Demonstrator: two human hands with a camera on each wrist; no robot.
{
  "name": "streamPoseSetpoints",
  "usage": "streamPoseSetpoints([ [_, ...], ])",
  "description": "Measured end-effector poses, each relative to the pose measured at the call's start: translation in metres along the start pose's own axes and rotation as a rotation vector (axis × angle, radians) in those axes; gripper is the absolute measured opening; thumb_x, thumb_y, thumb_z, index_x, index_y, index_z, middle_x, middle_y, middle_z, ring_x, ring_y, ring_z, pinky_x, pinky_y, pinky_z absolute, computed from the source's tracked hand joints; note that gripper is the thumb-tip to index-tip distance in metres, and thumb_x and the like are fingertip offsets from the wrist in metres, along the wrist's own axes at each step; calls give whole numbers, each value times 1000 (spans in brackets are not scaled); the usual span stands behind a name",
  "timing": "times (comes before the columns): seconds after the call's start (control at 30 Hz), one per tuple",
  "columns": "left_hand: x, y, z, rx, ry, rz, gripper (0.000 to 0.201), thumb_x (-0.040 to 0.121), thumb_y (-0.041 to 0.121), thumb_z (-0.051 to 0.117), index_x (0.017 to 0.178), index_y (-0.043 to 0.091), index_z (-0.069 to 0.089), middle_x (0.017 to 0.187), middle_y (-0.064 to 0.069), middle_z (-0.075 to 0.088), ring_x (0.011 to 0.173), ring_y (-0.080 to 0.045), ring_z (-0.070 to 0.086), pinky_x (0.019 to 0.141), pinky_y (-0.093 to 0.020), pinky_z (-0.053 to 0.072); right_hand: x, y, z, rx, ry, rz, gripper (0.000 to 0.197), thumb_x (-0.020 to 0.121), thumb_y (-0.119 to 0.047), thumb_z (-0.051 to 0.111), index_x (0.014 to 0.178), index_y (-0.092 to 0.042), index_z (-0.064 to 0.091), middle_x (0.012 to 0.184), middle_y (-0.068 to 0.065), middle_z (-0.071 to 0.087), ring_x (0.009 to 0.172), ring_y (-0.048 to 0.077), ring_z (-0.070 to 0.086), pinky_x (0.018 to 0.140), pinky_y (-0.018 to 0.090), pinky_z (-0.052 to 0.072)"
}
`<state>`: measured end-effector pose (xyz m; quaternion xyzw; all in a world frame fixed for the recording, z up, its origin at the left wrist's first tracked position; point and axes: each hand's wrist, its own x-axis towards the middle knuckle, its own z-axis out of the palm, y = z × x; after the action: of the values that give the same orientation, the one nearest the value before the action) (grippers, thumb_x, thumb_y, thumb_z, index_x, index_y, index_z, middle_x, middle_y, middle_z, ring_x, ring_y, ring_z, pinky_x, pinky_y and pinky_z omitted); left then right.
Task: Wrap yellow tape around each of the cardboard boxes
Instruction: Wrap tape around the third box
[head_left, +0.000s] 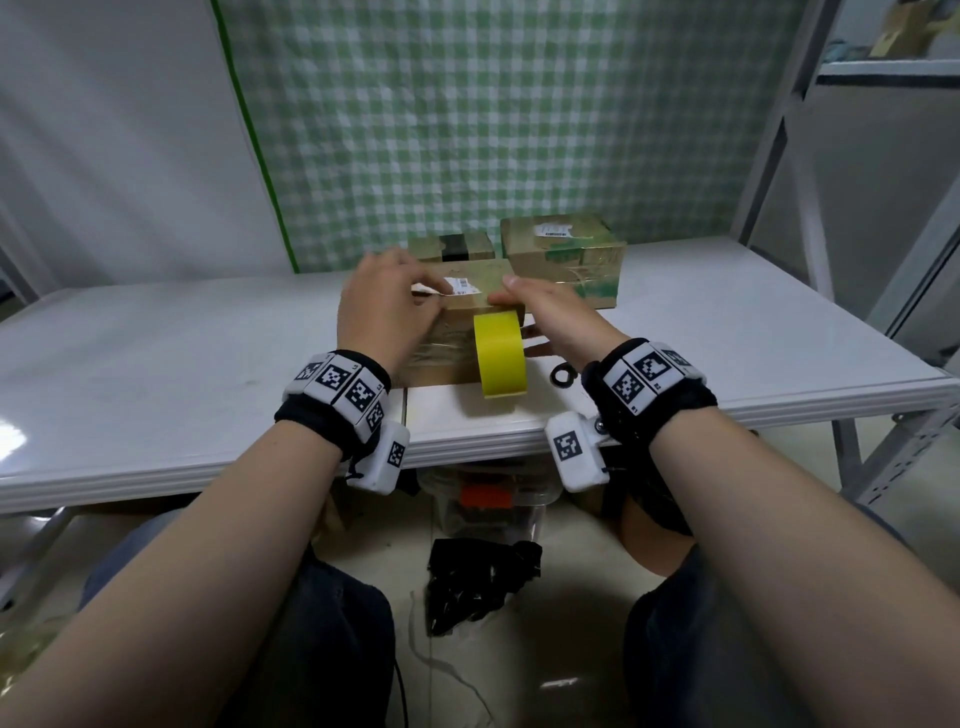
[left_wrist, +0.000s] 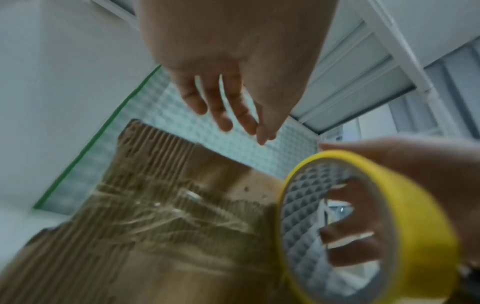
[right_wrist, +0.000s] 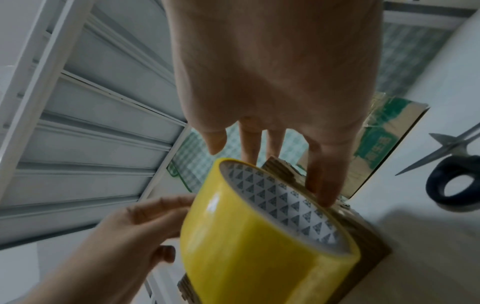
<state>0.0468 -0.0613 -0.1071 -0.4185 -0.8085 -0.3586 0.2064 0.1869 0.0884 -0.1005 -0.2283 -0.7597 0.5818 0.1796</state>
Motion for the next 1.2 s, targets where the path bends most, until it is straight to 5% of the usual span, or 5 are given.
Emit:
streamPoseSetpoints([
  [0.43, -33, 39, 11, -796, -544, -639, 38, 102, 43, 55, 106, 9, 71, 96, -9, 77, 86, -25, 73, 87, -40, 59, 1, -3, 8, 7, 45, -60, 22, 98, -19, 65, 103, 1, 73, 104, 13, 66, 96, 40, 69, 87, 61, 58],
  [0.73, -31, 42, 4, -741, -464, -633, 31, 99, 44, 60, 98, 14, 68, 88, -6, 70, 71, -18, 69, 59, -28, 59, 18, 11, 1, -375, 32, -240, 24, 99, -24, 64, 121, -20, 74, 132, 1, 46, 116, 13, 49, 74, 11, 45],
  [0.83, -30, 42, 7, -695, -515, -631, 35, 96, 46, 63, 106, 13, 70, 81, -3, 67, 67, -15, 65, 53, -25, 54, 24, 18, 0, -403, 47, -281, 22, 98, -21, 65, 118, -21, 75, 134, 3, 48, 127, 16, 47, 106, 25, 38],
  [1.07, -32, 47, 9, -623, -684, -721, 34, 98, 43, 60, 109, 11, 66, 79, -5, 76, 63, -18, 62, 51, -23, 42, 28, 21, -3, -445, 26, -322, 23, 98, -25, 66, 119, -25, 75, 134, 2, 49, 130, 16, 47, 106, 23, 30],
  [1.2, -42, 53, 8, -674, -722, -784, 30, 102, 38, 56, 113, 10, 63, 77, -5, 77, 48, -10, 64, 47, -18, 44, 32, 20, -7, -431, 16, -312, 22, 98, -27, 66, 119, -26, 75, 133, -1, 49, 111, 12, 51, 71, 1, 41],
])
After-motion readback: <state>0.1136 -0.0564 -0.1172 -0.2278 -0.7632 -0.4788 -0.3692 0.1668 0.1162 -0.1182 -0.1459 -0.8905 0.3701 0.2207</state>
